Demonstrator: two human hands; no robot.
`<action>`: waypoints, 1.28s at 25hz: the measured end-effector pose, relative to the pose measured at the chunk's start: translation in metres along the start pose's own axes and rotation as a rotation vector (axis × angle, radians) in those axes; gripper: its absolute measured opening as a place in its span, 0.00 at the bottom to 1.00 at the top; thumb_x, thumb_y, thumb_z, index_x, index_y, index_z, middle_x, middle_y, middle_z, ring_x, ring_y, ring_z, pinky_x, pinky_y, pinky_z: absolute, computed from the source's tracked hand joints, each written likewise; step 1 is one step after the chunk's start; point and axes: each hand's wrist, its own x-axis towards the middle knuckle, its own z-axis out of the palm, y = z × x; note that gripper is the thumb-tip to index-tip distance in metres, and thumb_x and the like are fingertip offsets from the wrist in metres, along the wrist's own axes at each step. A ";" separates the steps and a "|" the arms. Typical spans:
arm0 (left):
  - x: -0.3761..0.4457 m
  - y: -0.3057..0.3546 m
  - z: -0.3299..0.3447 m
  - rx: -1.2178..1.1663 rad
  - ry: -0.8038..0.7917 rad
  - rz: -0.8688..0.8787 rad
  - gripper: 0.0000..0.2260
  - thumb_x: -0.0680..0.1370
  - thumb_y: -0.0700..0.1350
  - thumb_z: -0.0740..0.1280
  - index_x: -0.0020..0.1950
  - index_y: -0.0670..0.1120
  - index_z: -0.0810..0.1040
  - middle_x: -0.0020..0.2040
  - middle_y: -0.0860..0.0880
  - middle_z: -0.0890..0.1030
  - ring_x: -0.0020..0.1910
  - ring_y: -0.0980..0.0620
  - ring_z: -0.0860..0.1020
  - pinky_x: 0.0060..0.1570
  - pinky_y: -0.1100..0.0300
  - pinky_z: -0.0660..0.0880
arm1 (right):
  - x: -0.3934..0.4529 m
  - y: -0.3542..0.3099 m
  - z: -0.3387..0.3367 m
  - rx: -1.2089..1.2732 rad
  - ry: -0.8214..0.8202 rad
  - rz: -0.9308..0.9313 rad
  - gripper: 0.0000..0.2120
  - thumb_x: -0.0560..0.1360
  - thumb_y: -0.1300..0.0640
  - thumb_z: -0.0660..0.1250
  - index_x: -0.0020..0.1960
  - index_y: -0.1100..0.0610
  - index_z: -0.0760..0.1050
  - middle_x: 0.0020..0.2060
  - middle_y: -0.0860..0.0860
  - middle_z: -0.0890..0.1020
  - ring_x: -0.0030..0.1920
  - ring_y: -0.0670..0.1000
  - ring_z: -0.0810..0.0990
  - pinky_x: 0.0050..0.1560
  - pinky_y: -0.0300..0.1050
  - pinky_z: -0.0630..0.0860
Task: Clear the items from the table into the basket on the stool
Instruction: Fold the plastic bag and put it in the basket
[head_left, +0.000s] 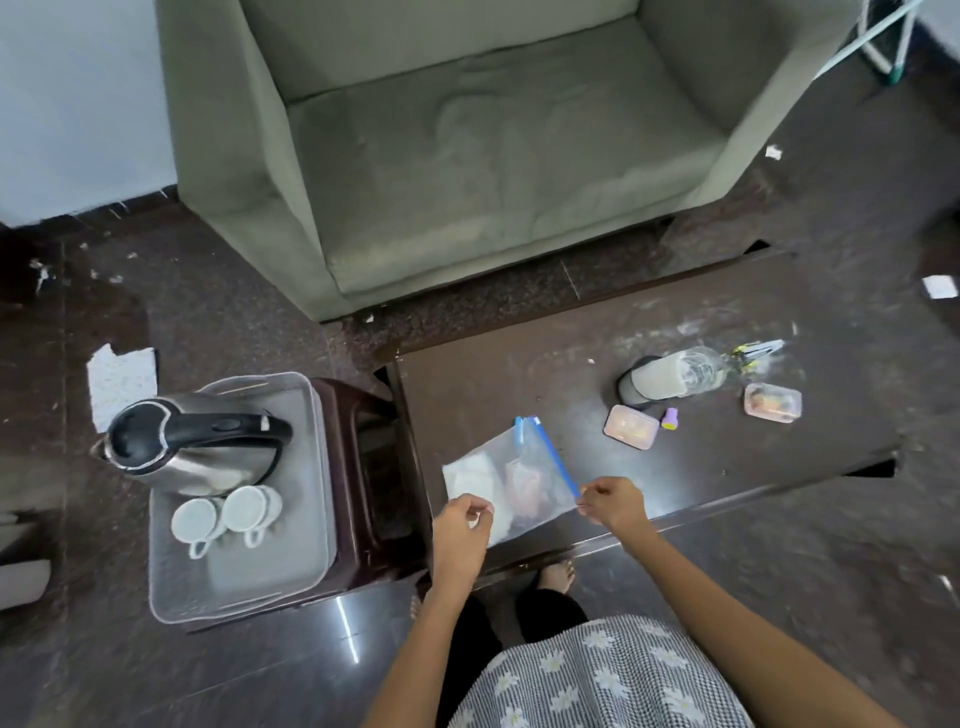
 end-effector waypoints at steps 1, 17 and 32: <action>-0.001 0.001 0.007 0.006 -0.011 -0.010 0.04 0.74 0.40 0.67 0.42 0.47 0.80 0.43 0.49 0.82 0.44 0.52 0.79 0.48 0.59 0.76 | 0.007 0.003 -0.003 -0.025 -0.004 0.013 0.16 0.72 0.66 0.64 0.27 0.54 0.76 0.33 0.60 0.82 0.32 0.56 0.81 0.42 0.49 0.79; 0.044 -0.034 0.052 0.135 -0.115 0.039 0.04 0.76 0.41 0.66 0.46 0.43 0.80 0.45 0.49 0.81 0.44 0.53 0.78 0.45 0.66 0.70 | 0.063 0.048 0.059 0.414 0.004 0.260 0.04 0.73 0.66 0.68 0.47 0.62 0.80 0.50 0.58 0.81 0.47 0.53 0.78 0.51 0.49 0.78; -0.015 0.049 -0.079 -0.198 -0.050 0.124 0.23 0.72 0.45 0.72 0.66 0.47 0.72 0.62 0.53 0.75 0.59 0.54 0.73 0.59 0.58 0.71 | -0.118 -0.119 -0.025 0.106 -0.289 -0.626 0.21 0.68 0.76 0.63 0.40 0.52 0.83 0.40 0.48 0.84 0.37 0.40 0.79 0.44 0.31 0.75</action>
